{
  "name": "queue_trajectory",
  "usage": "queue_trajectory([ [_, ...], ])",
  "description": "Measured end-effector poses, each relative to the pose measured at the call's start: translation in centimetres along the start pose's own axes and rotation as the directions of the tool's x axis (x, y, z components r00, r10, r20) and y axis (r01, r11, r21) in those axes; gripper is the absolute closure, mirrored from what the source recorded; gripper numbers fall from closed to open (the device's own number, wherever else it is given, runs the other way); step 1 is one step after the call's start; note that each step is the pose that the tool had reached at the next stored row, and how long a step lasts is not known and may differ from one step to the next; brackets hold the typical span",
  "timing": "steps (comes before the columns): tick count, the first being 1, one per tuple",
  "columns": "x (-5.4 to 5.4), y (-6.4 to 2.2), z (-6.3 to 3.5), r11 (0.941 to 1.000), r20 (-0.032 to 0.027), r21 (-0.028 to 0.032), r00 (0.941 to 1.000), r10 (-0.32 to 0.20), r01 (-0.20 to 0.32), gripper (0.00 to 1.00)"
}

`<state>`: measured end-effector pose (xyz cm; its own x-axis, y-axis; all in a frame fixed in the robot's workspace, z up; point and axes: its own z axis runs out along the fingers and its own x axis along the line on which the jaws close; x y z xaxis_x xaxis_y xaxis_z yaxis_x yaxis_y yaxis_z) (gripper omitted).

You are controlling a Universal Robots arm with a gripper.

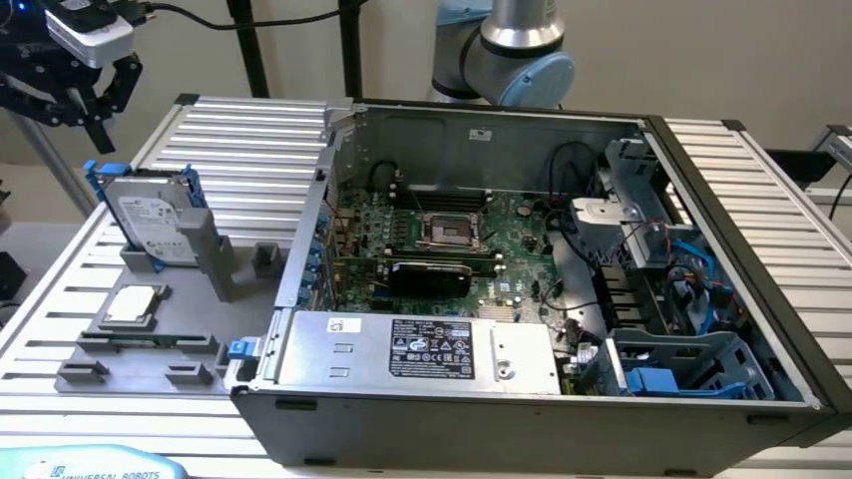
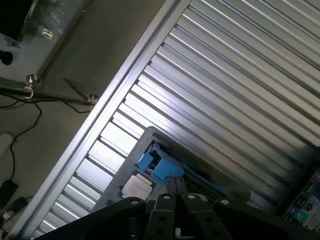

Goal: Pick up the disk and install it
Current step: 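Pick up the disk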

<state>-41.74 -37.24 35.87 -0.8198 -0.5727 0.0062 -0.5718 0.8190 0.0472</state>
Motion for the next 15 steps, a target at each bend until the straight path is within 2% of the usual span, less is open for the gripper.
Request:
queue_trajectory([
  [4,0.00,-0.01,0.13,0.9974,-0.0035,0.0003,0.9974,-0.072,0.072,0.89],
  [8,0.00,-0.01,0.19,0.9894,-0.0068,0.0004,0.9894,-0.145,0.145,0.89],
  [12,0.00,-0.01,0.20,0.9765,-0.0103,0.0002,0.9765,-0.215,0.215,0.89],
  [15,0.00,-0.01,0.20,0.9631,-0.0130,-0.0001,0.9630,-0.269,0.269,0.89],
])
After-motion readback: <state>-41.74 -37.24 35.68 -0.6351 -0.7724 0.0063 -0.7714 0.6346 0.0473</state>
